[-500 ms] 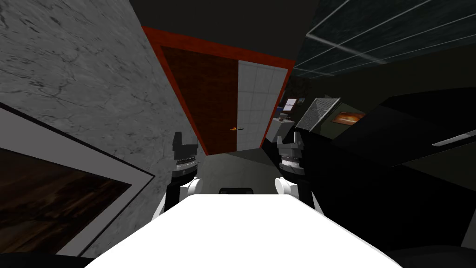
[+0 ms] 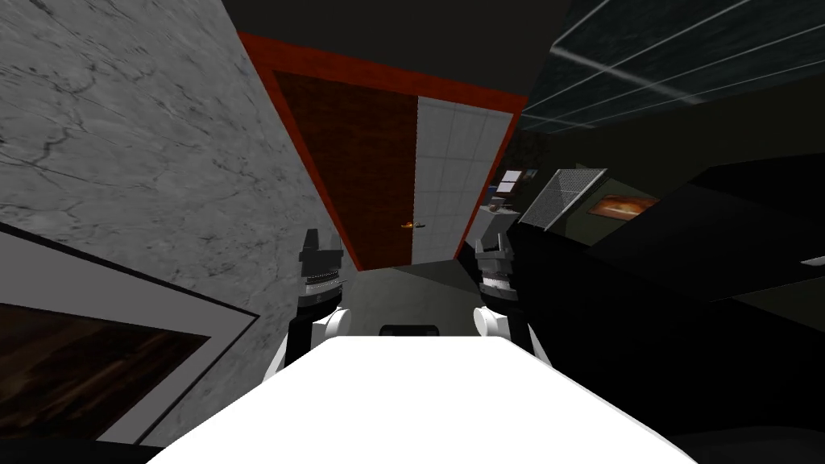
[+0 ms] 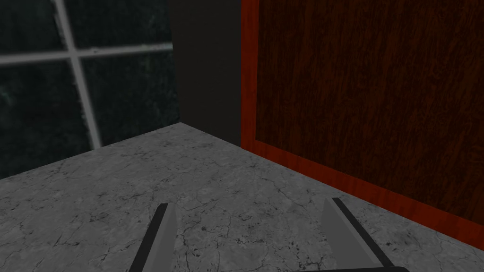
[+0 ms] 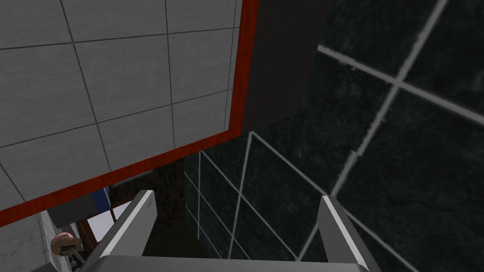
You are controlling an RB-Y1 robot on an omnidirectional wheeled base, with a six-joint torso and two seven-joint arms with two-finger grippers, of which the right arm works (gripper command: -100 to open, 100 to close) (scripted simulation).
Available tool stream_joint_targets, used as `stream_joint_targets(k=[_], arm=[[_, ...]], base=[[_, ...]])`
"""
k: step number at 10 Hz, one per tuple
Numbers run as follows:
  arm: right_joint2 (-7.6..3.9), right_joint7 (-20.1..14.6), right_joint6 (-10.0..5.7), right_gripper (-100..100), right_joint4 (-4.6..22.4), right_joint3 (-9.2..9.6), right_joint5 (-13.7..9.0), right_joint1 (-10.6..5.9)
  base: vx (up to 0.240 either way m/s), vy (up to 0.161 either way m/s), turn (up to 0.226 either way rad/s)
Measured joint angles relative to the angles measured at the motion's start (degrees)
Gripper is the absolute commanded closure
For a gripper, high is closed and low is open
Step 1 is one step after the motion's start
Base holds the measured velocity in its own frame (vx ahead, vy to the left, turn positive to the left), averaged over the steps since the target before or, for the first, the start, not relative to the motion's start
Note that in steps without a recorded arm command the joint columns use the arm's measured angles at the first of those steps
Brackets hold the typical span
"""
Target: Pull the door open
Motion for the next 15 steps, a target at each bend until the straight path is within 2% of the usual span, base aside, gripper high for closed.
stream_joint_targets(k=[5, 8, 10, 12, 15], arm=[[-1.66, -0.6, -2.26, -100, 7.5, -0.59, -0.3, -1.87], [-2.35, -0.8, -3.21, -100, 11.1, -0.48, -0.3, -2.31], [-3.03, -1.0, -3.98, -100, 14.7, -0.86, -0.5, -3.67], [-3.68, -1.3, -4.95, -100, 17.6, -0.97, -0.6, -4.0], [-4.37, -1.4, -5.9, -100, 22.4, -1.07, -0.7, -5.48]], base=[[0.105, 0.02, 0.057], [0.101, 0.012, 0.061], [0.104, 0.018, 0.062], [0.106, 0.013, 0.068], [0.099, 0.008, 0.066]])
